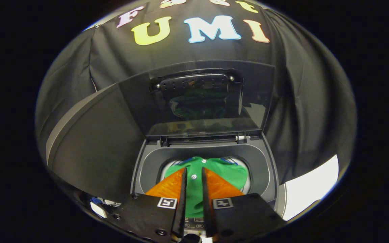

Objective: Put the clothes into the washing machine and then close the washing machine lid.

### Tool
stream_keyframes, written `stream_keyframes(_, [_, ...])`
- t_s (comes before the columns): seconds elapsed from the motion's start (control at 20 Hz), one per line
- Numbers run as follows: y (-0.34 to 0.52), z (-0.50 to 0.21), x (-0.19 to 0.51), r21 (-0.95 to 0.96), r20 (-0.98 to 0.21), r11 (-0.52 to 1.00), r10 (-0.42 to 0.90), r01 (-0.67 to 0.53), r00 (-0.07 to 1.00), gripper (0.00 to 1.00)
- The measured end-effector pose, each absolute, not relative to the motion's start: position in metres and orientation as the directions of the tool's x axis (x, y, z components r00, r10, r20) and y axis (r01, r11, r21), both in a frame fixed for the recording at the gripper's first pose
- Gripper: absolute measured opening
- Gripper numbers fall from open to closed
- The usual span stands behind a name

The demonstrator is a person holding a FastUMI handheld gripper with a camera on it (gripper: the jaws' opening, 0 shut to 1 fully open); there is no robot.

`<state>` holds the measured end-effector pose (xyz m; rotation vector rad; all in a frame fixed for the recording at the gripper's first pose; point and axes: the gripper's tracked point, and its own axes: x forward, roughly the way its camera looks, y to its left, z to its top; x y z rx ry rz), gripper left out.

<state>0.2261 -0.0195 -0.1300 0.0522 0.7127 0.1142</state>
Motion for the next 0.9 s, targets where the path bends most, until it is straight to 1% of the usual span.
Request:
stream_keyframes(0.35, [-0.019, -0.126, 0.224, 0.054, -0.633, 0.994, 0.112, -0.100, 0.766, 0.98])
stream_keyframes(0.5, [-0.015, -0.109, 0.231, 0.046, -0.588, 0.993, 0.115, -0.109, 0.801, 0.98])
stream_keyframes(0.9, [-0.016, -0.031, 0.268, 0.025, -0.367, 0.995, 0.102, -0.100, 0.924, 0.98])
